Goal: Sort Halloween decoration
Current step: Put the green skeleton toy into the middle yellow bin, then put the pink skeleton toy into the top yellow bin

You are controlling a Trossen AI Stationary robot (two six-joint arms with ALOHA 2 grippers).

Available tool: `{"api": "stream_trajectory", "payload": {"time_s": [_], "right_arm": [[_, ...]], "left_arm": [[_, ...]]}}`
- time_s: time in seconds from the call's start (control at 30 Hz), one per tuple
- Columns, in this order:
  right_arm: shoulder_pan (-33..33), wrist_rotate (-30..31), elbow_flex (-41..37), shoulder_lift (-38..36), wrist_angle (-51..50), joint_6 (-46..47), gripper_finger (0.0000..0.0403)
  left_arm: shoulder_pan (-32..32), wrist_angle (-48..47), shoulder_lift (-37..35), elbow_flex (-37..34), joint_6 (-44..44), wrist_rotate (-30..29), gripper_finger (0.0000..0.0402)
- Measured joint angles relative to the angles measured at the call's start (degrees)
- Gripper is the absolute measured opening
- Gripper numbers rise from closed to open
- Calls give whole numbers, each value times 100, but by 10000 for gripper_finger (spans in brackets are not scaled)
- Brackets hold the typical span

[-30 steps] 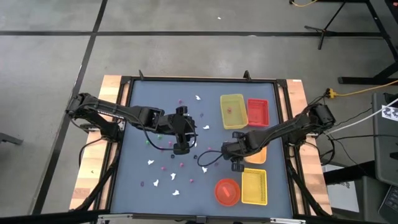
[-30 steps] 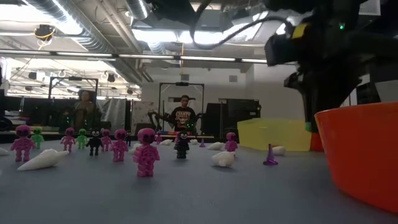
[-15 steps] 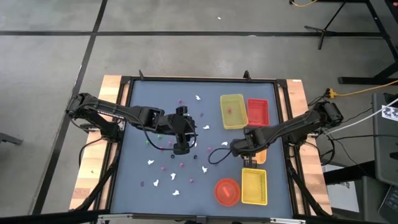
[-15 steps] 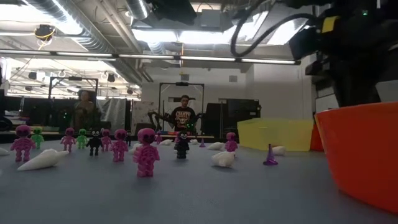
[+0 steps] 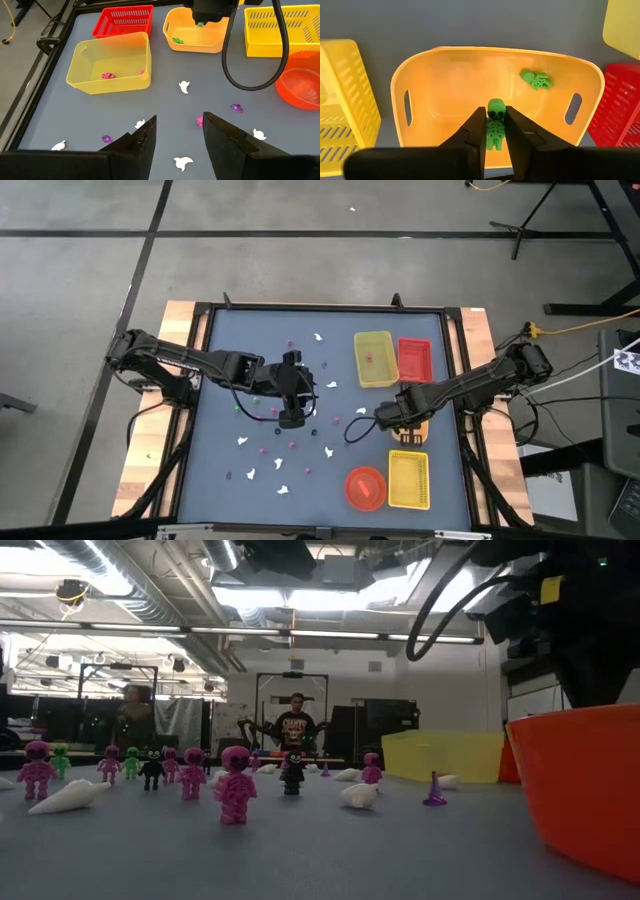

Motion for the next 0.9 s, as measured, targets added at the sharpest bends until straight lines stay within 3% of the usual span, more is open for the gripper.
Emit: {"api": "stream_trajectory", "payload": {"time_s": [0.43, 0.6, 0.9], "right_arm": [[-2, 307, 0, 0, 2, -5, 185], [-2, 502, 0, 0, 235, -447, 195], [-1, 522, 2, 0, 1578, -1900, 189]], "left_arm": [[0, -1, 0, 0, -2, 0, 145], [0, 9, 0, 0, 2, 0, 145], [0, 38, 0, 0, 11, 0, 145]]}}
